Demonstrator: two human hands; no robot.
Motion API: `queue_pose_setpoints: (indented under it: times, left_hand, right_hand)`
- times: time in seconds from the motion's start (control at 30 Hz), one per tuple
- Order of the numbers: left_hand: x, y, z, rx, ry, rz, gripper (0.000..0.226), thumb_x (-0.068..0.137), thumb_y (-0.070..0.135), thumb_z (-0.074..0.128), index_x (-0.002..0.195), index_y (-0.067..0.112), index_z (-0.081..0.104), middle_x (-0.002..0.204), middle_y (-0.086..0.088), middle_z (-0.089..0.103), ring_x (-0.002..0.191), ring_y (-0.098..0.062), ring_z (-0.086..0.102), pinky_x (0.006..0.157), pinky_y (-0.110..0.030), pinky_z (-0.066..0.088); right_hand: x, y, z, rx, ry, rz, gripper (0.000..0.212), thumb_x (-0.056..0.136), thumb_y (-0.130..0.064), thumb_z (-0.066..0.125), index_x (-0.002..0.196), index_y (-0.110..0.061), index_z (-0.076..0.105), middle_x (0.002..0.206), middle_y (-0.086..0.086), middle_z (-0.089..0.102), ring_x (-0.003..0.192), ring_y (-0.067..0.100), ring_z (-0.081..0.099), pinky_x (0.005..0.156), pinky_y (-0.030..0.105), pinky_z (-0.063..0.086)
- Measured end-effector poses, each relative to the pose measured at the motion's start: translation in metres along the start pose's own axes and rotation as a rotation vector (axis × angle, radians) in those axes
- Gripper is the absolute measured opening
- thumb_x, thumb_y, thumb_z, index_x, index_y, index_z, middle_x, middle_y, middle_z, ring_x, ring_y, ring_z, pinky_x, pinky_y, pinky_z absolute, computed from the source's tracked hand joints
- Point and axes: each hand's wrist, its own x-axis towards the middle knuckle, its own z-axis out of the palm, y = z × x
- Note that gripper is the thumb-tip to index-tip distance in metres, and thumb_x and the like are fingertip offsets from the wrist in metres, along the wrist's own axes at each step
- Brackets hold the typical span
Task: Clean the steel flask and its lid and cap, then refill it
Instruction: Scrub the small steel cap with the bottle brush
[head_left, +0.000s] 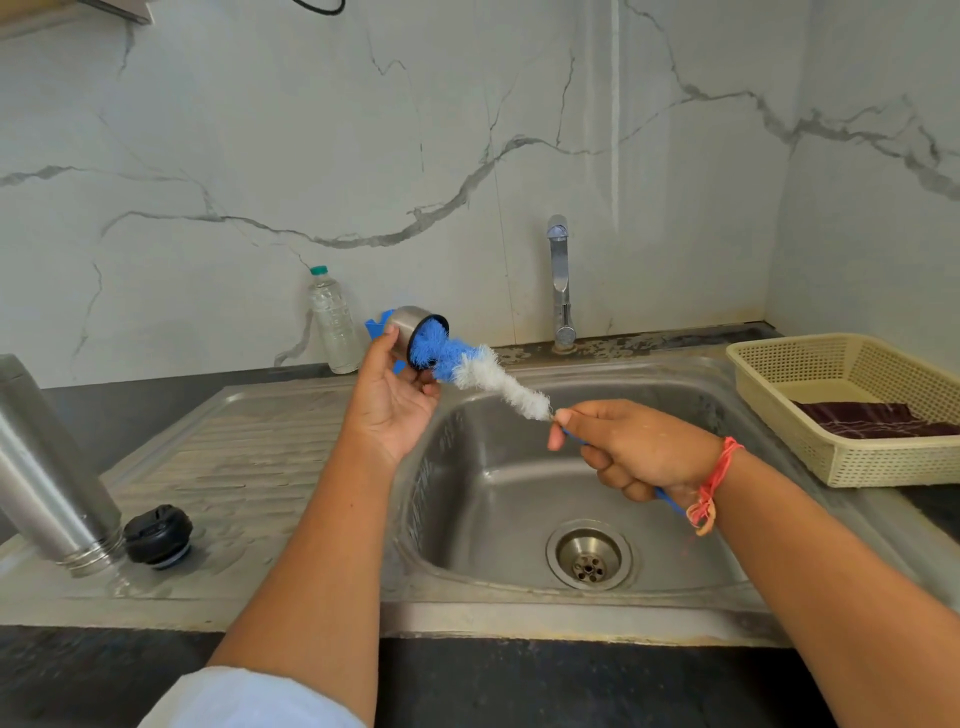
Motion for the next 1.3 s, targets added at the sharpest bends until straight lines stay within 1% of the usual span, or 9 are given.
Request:
queue_pose_setpoints:
  times: [0.1,0.3,0.43,0.57,0.67,0.83,0.97,1.07,1.3]
  left_hand:
    - [0.000,-0.005,0.003,-0.001,0.001,-0.007,0.053,0.091,0.040,0.076,0.135,0.015,0.061,0.132,-0.011,0.068,0.120,-0.026,0.067,0.095,-0.040,0.057]
    - [0.000,0.002,-0.002,-0.053,0.126,0.051,0.050,0.091,0.036,0.077,0.135,0.018,0.062,0.121,-0.013,0.069,0.096,-0.019,0.075,0.088,-0.042,0.062]
    - [-0.004,-0.005,0.010,-0.020,0.067,0.018,0.083,0.076,0.056,0.084,0.144,0.018,0.055,0.132,-0.016,0.068,0.115,-0.028,0.071,0.092,-0.053,0.059]
    - [-0.007,0.004,0.012,-0.084,-0.032,0.000,0.036,0.096,0.034,0.066,0.123,0.011,0.061,0.119,-0.018,0.068,0.112,-0.036,0.069,0.110,-0.053,0.048]
    - [-0.008,0.010,0.007,-0.053,-0.049,0.002,0.033,0.097,0.020,0.055,0.128,0.007,0.059,0.124,-0.020,0.068,0.123,-0.041,0.065,0.115,-0.050,0.043]
    - [-0.008,0.004,0.011,0.152,0.139,0.042,0.032,0.083,0.042,0.082,0.097,0.017,0.068,0.123,-0.013,0.073,0.108,-0.024,0.075,0.101,-0.042,0.057]
    - [-0.004,0.006,0.007,0.100,0.212,0.051,0.045,0.089,0.047,0.075,0.121,0.016,0.068,0.113,-0.008,0.077,0.097,-0.022,0.076,0.074,-0.032,0.062]
    - [-0.008,0.002,0.011,0.139,0.210,0.025,0.033,0.094,0.047,0.069,0.113,0.020,0.068,0.098,-0.002,0.077,0.079,-0.013,0.073,0.059,-0.024,0.054]
    - [-0.007,0.005,0.008,0.159,0.294,0.017,0.030,0.097,0.049,0.061,0.113,0.025,0.067,0.105,-0.002,0.073,0.076,-0.013,0.060,0.056,-0.021,0.043]
  right_hand:
    - [0.001,-0.001,0.005,-0.110,-0.019,-0.026,0.034,0.105,-0.043,0.044,0.096,-0.020,0.067,0.058,-0.004,0.035,0.044,0.010,0.021,0.041,0.018,0.016]
    - [0.003,0.002,0.007,-0.456,0.044,-0.146,0.032,0.105,-0.039,0.046,0.090,-0.024,0.070,0.045,-0.013,0.037,0.040,0.004,0.034,0.045,0.015,0.031]
    - [0.008,0.006,0.004,-0.551,0.122,-0.150,0.032,0.104,-0.041,0.046,0.087,-0.027,0.069,0.051,-0.010,0.041,0.043,0.003,0.038,0.052,0.019,0.035]
    - [0.005,0.006,-0.007,-0.519,0.180,-0.154,0.033,0.105,-0.042,0.046,0.087,-0.027,0.070,0.052,-0.008,0.039,0.043,0.005,0.035,0.051,0.020,0.035]
    - [0.006,0.007,-0.009,-0.435,0.194,-0.155,0.034,0.104,-0.044,0.046,0.086,-0.027,0.071,0.053,-0.006,0.036,0.047,0.009,0.034,0.051,0.024,0.034]
    - [0.009,0.007,0.001,-0.543,0.228,-0.199,0.030,0.104,-0.043,0.046,0.090,-0.028,0.069,0.055,-0.010,0.047,0.047,0.003,0.042,0.052,0.020,0.036]
    - [0.008,0.007,0.002,-0.655,0.226,-0.228,0.028,0.104,-0.044,0.046,0.095,-0.030,0.068,0.071,-0.014,0.057,0.065,0.002,0.053,0.059,0.019,0.036]
    - [0.007,0.008,0.001,-0.705,0.230,-0.232,0.028,0.104,-0.044,0.045,0.092,-0.030,0.066,0.071,-0.011,0.058,0.065,0.004,0.053,0.061,0.023,0.041]
    - [0.005,0.009,-0.008,-0.748,0.286,-0.220,0.028,0.104,-0.047,0.044,0.090,-0.032,0.063,0.074,-0.006,0.063,0.072,0.014,0.059,0.074,0.041,0.056]
